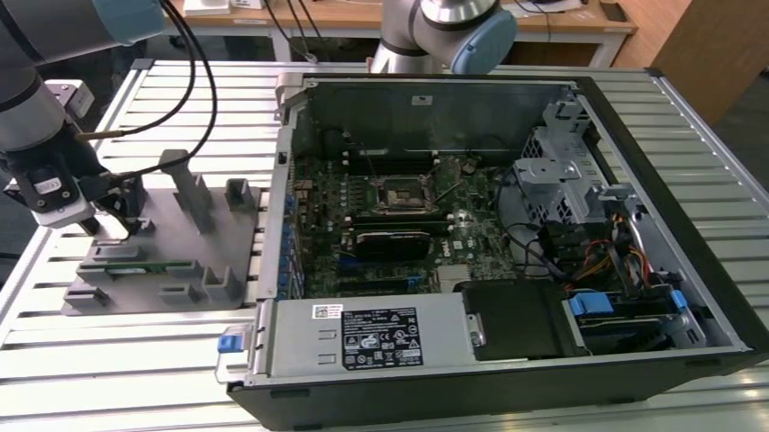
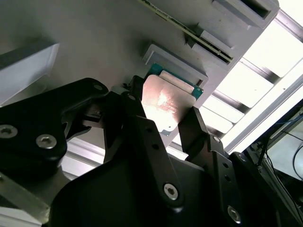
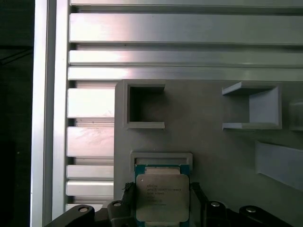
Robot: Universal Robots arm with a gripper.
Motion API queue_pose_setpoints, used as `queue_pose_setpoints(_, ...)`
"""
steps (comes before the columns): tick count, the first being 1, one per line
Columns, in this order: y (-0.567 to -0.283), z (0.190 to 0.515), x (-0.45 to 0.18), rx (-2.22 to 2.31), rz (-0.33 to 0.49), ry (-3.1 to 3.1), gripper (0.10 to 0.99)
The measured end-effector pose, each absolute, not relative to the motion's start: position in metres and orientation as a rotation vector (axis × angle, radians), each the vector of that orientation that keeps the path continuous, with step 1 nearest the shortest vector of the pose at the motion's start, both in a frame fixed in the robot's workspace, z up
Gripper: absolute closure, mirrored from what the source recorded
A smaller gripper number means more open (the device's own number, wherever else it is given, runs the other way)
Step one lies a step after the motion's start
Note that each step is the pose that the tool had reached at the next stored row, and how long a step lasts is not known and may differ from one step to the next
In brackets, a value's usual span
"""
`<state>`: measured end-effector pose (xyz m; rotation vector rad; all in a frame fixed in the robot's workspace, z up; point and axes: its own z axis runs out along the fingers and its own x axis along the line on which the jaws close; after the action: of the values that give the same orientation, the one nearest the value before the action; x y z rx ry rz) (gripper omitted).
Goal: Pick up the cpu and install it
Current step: 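Pick up the cpu and move it towards the insertion slot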
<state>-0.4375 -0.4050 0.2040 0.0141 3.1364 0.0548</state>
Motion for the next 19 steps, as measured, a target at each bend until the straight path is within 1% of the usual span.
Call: queue_pose_setpoints(19,-0.4025,0.2132,-0.4375,0.014,0.055,3.136,0.545)
